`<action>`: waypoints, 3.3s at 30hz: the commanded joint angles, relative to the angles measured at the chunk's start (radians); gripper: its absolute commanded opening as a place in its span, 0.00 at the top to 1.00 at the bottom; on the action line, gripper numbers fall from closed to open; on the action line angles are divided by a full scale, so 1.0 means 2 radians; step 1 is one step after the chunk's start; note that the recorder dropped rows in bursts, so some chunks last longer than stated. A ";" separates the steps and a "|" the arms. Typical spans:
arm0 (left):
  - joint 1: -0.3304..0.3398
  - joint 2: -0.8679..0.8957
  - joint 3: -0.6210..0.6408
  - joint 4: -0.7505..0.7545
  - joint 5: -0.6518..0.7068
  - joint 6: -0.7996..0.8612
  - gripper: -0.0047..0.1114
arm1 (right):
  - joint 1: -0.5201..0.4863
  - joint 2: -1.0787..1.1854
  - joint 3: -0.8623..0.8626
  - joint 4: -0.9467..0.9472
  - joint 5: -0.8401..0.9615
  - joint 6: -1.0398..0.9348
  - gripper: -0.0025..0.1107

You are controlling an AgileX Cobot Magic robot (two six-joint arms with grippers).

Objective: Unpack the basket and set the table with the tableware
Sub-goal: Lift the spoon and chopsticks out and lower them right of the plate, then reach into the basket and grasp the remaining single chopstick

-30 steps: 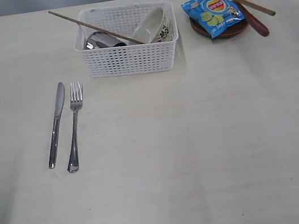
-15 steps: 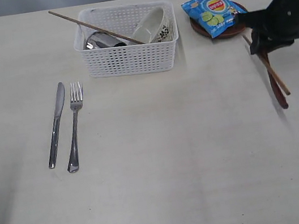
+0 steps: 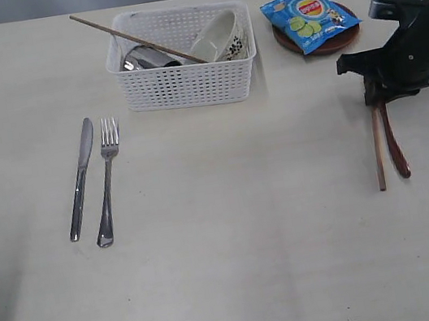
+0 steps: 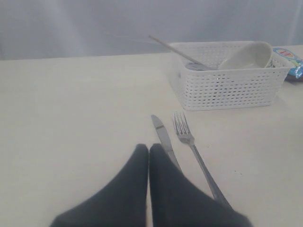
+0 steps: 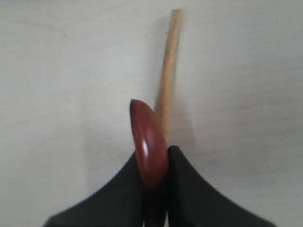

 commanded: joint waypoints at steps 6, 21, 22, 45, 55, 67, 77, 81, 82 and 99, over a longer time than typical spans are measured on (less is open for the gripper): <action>-0.003 -0.002 0.002 0.000 -0.001 -0.001 0.96 | -0.002 0.021 -0.023 -0.004 0.038 -0.014 0.64; -0.003 -0.002 0.002 0.000 -0.001 0.000 0.96 | 0.120 -0.022 -0.253 0.105 0.135 -0.276 0.47; -0.003 -0.002 0.002 0.000 -0.001 0.000 0.96 | 0.130 -0.009 -0.270 0.105 0.135 -0.283 0.47; -0.003 -0.002 0.002 0.000 -0.001 -0.001 0.96 | 0.176 0.295 -0.617 0.289 0.250 -0.528 0.47; -0.003 -0.002 0.002 0.000 -0.001 -0.001 0.96 | 0.177 0.323 -0.620 0.362 0.242 -0.585 0.47; -0.003 -0.002 0.002 0.000 -0.001 -0.001 0.96 | 0.189 0.339 -0.620 0.389 0.225 -0.602 0.67; -0.003 -0.002 0.002 0.000 -0.001 -0.001 0.96 | 0.196 0.336 -0.620 0.389 0.224 -0.610 0.98; -0.003 -0.002 0.002 0.000 -0.001 -0.001 0.96 | 0.196 0.324 -0.620 0.386 0.237 -0.610 0.98; -0.003 -0.002 0.002 0.000 -0.001 -0.001 0.96 | 0.196 0.319 -0.620 0.384 0.240 -0.610 0.98; -0.003 -0.002 0.002 0.000 -0.001 -0.001 0.96 | 0.146 0.228 -0.620 0.283 0.278 -0.458 0.98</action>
